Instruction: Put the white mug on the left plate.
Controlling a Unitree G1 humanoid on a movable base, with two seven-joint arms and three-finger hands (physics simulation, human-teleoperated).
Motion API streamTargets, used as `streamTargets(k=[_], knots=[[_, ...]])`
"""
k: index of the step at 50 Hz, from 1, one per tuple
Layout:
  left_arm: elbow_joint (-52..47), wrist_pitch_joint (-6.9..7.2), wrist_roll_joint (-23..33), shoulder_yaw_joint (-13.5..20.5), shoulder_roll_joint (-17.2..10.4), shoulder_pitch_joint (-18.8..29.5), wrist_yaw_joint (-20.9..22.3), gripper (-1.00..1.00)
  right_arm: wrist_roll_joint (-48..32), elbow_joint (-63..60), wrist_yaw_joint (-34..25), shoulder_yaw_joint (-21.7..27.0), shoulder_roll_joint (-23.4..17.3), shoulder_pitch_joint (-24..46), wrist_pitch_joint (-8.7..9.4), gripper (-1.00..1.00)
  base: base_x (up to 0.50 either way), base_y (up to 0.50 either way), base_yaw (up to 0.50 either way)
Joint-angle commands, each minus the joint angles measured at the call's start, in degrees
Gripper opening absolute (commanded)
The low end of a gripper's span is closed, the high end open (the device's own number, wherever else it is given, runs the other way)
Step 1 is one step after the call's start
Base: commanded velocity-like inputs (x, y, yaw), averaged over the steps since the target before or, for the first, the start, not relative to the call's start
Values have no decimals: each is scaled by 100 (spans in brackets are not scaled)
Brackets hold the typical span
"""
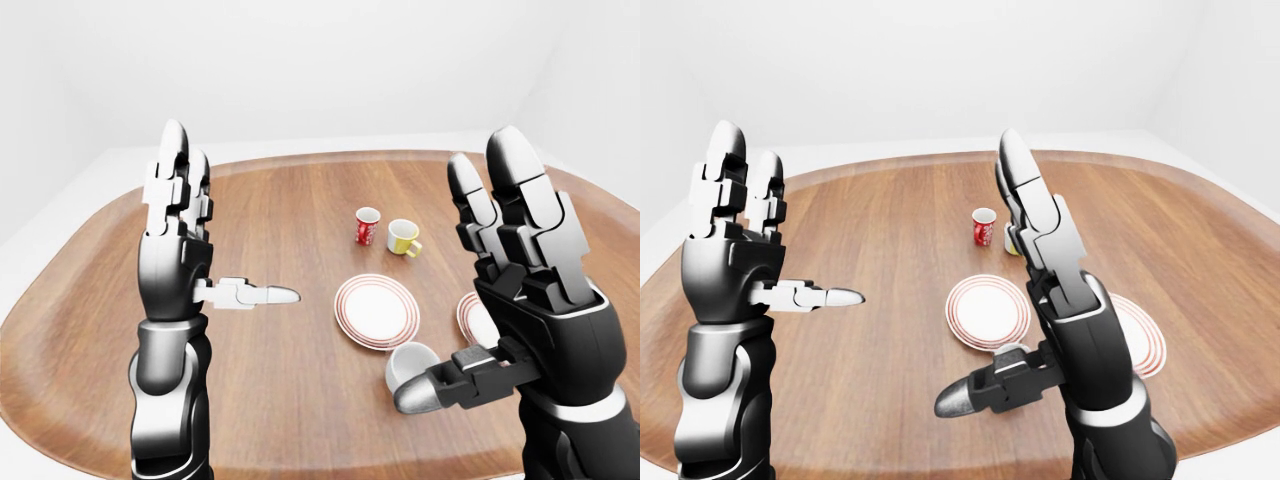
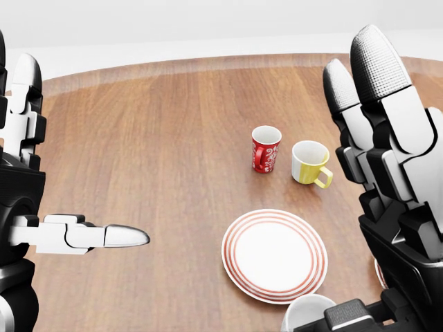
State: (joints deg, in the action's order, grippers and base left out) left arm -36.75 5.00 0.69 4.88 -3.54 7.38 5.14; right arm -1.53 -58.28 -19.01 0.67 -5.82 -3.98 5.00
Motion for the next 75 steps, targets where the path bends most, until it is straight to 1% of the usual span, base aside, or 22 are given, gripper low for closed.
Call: streamTargets(k=[1,7,9,11,13,15,17,21,24,34,38,40,45,50,57,58,61,63,68,72,75], knots=[[-4,0,16,-3,2,-5,13,100,-331,-170,-497,131,46,-662,0,100,0,0,0],[-7,0,20,-4,2,-5,13,100,-604,-170,-901,321,241,-730,0,100,0,0,0],[-1,0,21,-6,4,-10,14,100,-938,-170,-1143,372,333,-754,0,100,0,0,0],[-12,0,22,-10,6,-10,15,100,-1570,-170,-1562,429,537,-753,0,100,0,0,0],[-5,0,31,-20,10,-24,17,100,-2237,-171,-2099,539,992,-656,0,100,0,0,0],[-9,0,30,-20,9,-23,24,100,-2823,-172,-2099,655,1452,-569,0,100,0,0,0],[-2,0,38,-17,5,-21,30,100,-3181,-172,-2099,777,1766,-500,0,100,0,0,0],[15,0,36,-10,7,-17,30,100,-3426,-172,-2099,991,2024,-432,0,100,0,0,0],[-2,0,53,-26,6,-31,35,100,-3456,-172,-2099,1087,2021,-387,0,100,0,0,0],[14,0,84,-34,14,-35,54,100,-3167,-172,-2099,1217,1584,-453,0,100,0,0,0],[33,0,90,-30,14,-35,53,100,-3258,-172,-2099,1300,1642,-377,0,100,0,0,0],[14,0,89,-30,12,-32,56,100,-3315,-172,-2099,1313,1542,-453,0,100,0,0,0],[12,0,102,-39,16,-35,56,100,-3345,-172,-2099,1344,1550,-576,0,100,0,0,0],[31,0,103,-28,16,-41,52,100,-3472,-172,-2099,1378,1758,-734,0,100,0,0,0],[44,0,111,-37,21,-62,51,100,-3577,-172,-2099,1407,1828,-866,0,100,0,0,0],[43,0,113,-40,22,-65,52,100,-3598,-172,-2099,1396,1827,-873,0,100,0,0,0],[45,0,107,-27,20,-55,54,100,-3985,-172,-2099,1069,1473,-1066,0,100,0,0,0],[58,0,113,-30,17,-57,54,100,-3996,-172,-2099,963,1348,-1156,0,100,0,0,0],[64,0,111,-22,15,-48,55,100,-3949,-172,-2099,837,1166,-1278,0,100,0,0,0],[70,0,118,-37,20,-59,51,100,-4034,-172,-2099,777,1213,-1352,0,100,0,0,0],[82,0,120,-29,17,-56,54,100,-3992,-172,-2099,678,1073,-1457,0,100,0,0,0]])
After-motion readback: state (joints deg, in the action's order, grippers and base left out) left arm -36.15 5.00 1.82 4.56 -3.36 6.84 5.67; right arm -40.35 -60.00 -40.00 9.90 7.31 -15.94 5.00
